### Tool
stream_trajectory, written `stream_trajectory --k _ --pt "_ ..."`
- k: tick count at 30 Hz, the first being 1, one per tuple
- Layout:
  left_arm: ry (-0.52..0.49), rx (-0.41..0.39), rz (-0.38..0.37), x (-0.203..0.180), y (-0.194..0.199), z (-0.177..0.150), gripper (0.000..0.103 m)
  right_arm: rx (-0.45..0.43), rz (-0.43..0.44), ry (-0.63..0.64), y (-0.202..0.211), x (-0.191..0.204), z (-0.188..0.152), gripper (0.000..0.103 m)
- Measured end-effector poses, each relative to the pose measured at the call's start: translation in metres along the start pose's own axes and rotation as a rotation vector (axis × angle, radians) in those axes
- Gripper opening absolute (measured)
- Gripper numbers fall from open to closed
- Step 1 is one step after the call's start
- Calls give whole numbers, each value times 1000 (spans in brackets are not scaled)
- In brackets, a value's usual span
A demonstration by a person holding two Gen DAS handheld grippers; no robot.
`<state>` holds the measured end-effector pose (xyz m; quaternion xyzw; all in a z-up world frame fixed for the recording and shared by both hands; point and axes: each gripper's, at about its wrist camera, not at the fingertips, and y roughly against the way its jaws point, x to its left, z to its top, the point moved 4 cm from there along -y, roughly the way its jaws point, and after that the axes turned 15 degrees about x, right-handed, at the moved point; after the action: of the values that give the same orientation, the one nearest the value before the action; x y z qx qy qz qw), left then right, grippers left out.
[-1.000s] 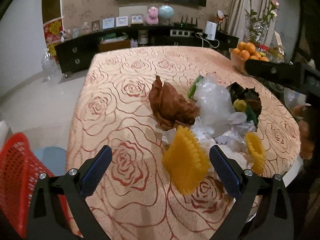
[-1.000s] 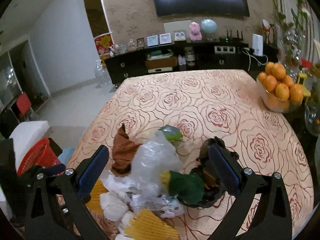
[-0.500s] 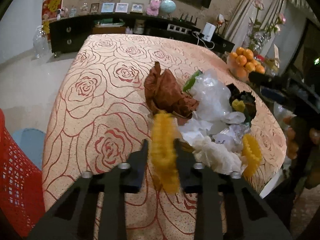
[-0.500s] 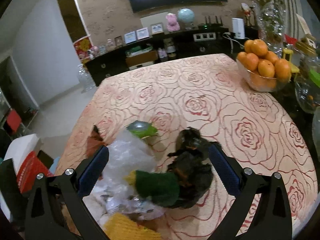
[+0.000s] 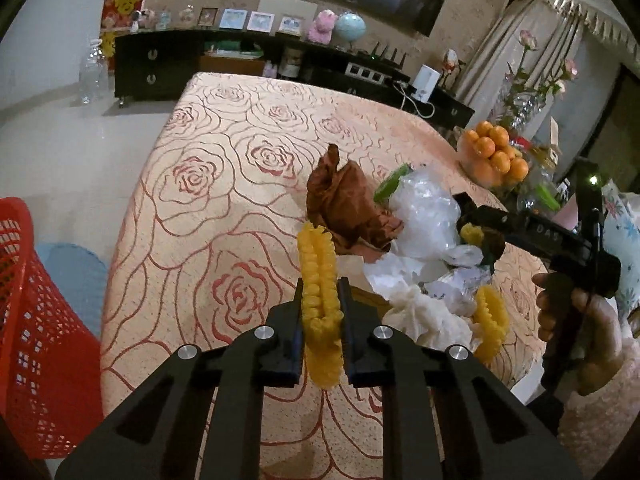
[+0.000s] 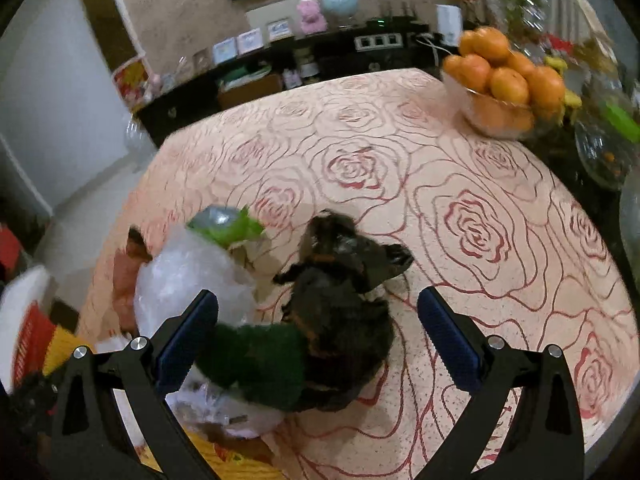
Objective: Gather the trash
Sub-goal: 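Grasp the yellow foam net with the left gripper while the right grasps a black plastic bag, then carry the yellow net and black bag in both grippers to the red wastebasket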
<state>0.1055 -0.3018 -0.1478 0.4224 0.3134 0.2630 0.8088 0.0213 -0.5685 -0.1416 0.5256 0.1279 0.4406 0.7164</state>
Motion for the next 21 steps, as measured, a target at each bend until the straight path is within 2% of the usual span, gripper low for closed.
stream_trajectory --k 3,6,10,14,16,21 --pt "-2 -28 32 2 7 2 14 -39 13 -14 4 -4 12 97" --pt "-4 -62 51 1 19 5 14 -20 11 -31 -6 -9 19 95" --pt "-3 -100 65 0 36 6 14 69 53 -58 -24 -16 15 80" --pt "-20 -125 92 -4 49 3 14 124 38 -46 -26 -15 3 69" --pt "-19 -132 102 -2 53 2 14 139 41 -36 -25 -16 -2 53" --pt "-2 -158 123 3 67 1 14 107 105 -74 -5 -26 -6 45"
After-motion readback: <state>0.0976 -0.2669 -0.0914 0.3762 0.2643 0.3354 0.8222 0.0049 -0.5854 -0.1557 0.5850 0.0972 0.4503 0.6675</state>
